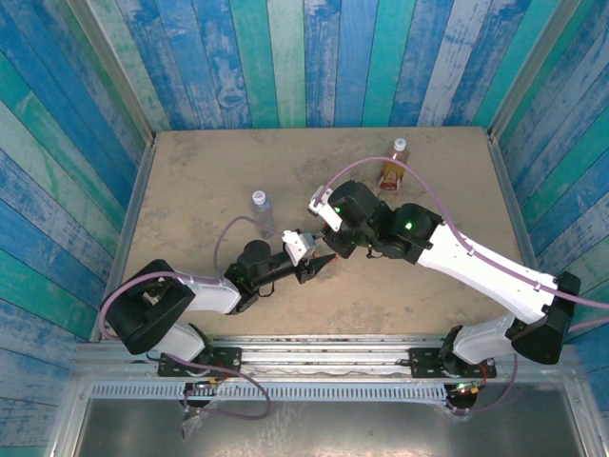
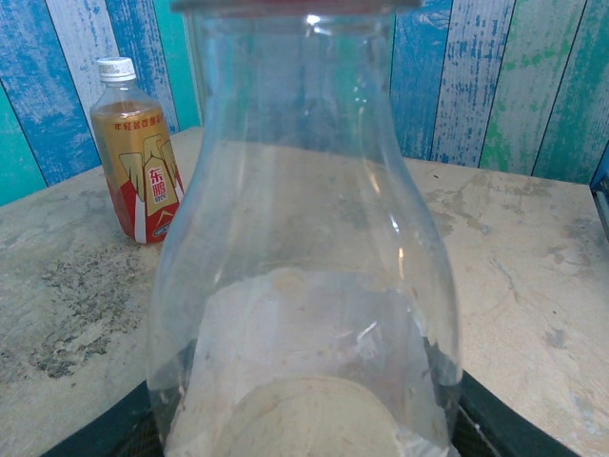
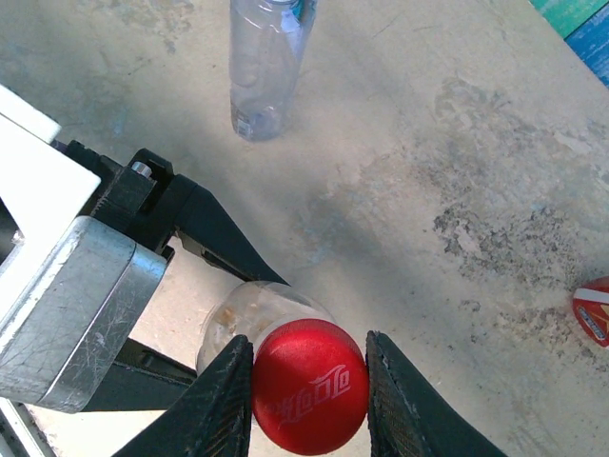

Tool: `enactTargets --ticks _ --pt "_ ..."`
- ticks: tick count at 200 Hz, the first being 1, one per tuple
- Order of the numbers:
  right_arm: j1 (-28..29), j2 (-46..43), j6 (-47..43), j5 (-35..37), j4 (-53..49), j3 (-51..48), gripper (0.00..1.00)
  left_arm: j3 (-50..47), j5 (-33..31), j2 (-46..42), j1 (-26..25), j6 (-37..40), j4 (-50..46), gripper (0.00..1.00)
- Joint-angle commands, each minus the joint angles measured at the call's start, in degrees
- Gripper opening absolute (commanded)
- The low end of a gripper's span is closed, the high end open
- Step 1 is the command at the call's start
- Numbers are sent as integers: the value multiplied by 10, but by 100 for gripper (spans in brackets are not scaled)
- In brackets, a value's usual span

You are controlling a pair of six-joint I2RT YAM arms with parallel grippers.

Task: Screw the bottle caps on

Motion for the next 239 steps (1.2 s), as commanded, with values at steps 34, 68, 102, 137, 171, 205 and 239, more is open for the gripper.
enactTargets --ticks 34,68,102,137,171,205,239 --pt "-3 -1 51 6 -4 17 32 -30 3 15 -3 0 -68 54" --pt "-4 -9 60 -9 -1 18 32 -31 3 20 -3 -2 -61 54" --pt "-5 -19 66 -16 8 15 32 -33 5 26 -3 -4 -53 54" --pt "-5 -31 54 -31 25 4 32 -34 6 28 -2 -5 -51 54" --pt "-5 -36 22 -42 26 -3 33 -35 6 25 -3 -4 -55 54" --pt "-5 -41 0 -54 28 -4 32 -37 6 25 -2 -4 -56 54" --pt "-11 -22 52 -41 11 13 32 -39 5 26 -3 -3 -52 54"
